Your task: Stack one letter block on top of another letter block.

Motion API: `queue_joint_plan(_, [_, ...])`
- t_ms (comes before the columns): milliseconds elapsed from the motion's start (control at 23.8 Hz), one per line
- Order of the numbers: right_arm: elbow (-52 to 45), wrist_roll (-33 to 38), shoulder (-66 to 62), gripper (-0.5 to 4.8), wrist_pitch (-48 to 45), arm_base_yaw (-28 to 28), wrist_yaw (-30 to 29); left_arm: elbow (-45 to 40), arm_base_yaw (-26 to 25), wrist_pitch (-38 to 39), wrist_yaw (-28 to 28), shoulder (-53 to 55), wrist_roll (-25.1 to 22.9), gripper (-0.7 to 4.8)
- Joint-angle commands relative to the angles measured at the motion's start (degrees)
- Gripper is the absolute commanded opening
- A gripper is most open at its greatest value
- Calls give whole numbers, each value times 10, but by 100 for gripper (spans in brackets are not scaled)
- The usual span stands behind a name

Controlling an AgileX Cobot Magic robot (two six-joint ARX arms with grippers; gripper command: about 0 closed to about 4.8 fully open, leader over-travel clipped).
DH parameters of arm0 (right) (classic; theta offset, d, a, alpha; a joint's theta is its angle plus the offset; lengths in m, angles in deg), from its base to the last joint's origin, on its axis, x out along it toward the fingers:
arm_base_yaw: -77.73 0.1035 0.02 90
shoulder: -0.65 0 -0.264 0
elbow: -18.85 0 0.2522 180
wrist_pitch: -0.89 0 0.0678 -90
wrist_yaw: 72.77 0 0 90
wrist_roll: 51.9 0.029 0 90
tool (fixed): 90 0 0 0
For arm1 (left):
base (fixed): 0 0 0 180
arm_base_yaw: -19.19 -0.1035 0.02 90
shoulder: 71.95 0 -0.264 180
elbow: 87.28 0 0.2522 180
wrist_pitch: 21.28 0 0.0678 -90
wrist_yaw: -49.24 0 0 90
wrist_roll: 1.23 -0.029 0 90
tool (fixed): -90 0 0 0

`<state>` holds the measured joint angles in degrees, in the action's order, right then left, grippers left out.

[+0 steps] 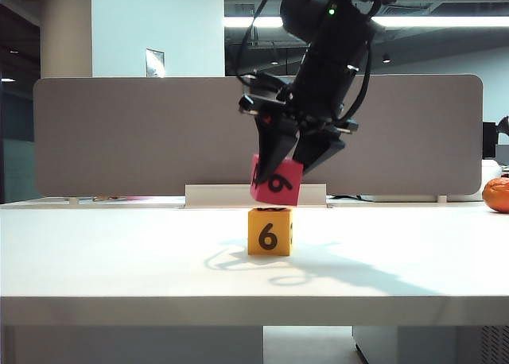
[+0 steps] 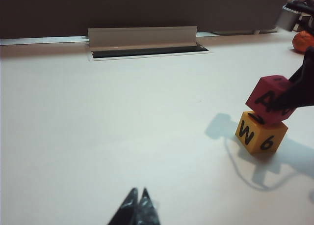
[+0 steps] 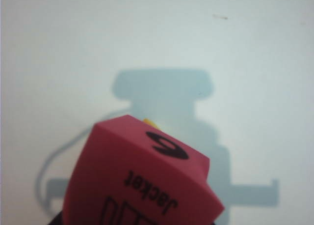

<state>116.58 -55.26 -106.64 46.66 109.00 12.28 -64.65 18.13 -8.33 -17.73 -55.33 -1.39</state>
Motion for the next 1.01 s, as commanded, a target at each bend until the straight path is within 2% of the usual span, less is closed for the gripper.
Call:
queue_joint_plan(42, [3, 0, 0, 193, -5, 1, 1, 3, 0, -5, 4, 0, 0, -6])
queue_joint_plan(126, [5, 0, 0, 272, -6, 1, 1, 3, 0, -5, 4, 0, 0, -6])
queue_joint_plan(463, [5, 2, 0, 293, -6, 2, 1, 3, 0, -5, 3, 0, 0, -6])
queue_joint_plan(631, [5, 3, 0, 398, -6, 2, 1, 3, 0, -5, 3, 0, 0, -6])
queue_joint_plan(1010, [5, 3, 0, 400, -6, 2, -1, 3, 0, -5, 3, 0, -1, -6])
